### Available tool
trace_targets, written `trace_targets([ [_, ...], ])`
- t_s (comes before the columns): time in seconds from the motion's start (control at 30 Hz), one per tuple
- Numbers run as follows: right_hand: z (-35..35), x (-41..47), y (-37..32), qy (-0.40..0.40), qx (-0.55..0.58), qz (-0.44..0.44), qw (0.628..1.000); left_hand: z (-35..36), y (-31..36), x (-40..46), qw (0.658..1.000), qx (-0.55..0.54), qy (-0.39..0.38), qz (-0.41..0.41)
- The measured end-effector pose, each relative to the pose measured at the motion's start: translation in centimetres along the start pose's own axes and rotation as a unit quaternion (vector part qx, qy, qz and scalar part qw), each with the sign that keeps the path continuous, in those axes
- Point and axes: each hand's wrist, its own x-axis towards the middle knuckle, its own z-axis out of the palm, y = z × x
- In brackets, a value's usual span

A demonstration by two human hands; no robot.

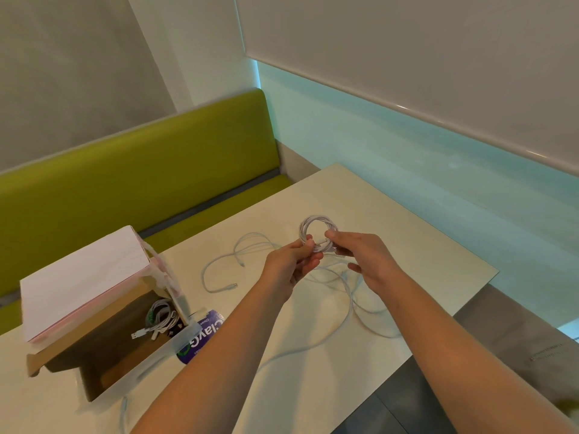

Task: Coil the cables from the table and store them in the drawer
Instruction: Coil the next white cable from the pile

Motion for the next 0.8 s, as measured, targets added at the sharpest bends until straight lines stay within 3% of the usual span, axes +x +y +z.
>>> trace_targets([
  [0.17, 0.3, 0.6, 0.4, -0.011, -0.119, -0.031, 0.992, 0.2, 0.3, 0.1, 1.0, 0.015, -0.01, -0.013],
  [0.37, 0.5, 0.4, 1.3, -0.043, -0.051, 0.052, 0.996, 0.1, -0.3, 0.2, 0.999, 0.033, -0.006, 0.007],
  [0.47, 0.8, 0.2, 1.6, -0.049, -0.007, 0.047, 0.998, 0.1, -0.3, 0.2, 0.999, 0.042, -0.009, 0.017],
  [0.57, 1.0, 0.3, 1.3, -0.027, -0.053, 0.022, 0.998, 0.4, -0.6, 0.2, 0.998, 0.049, -0.012, 0.04],
  [0.67, 1.0, 0.4, 1.1, -0.056, -0.111, 0.001, 0.992, 0.6, -1.1, 0.4, 0.995, 0.074, -0.002, 0.072],
  [0.8, 1.5, 0.5, 1.4, -0.063, -0.153, 0.032, 0.986, 0.4, -1.9, 0.6, 0.989, 0.107, 0.006, 0.099],
])
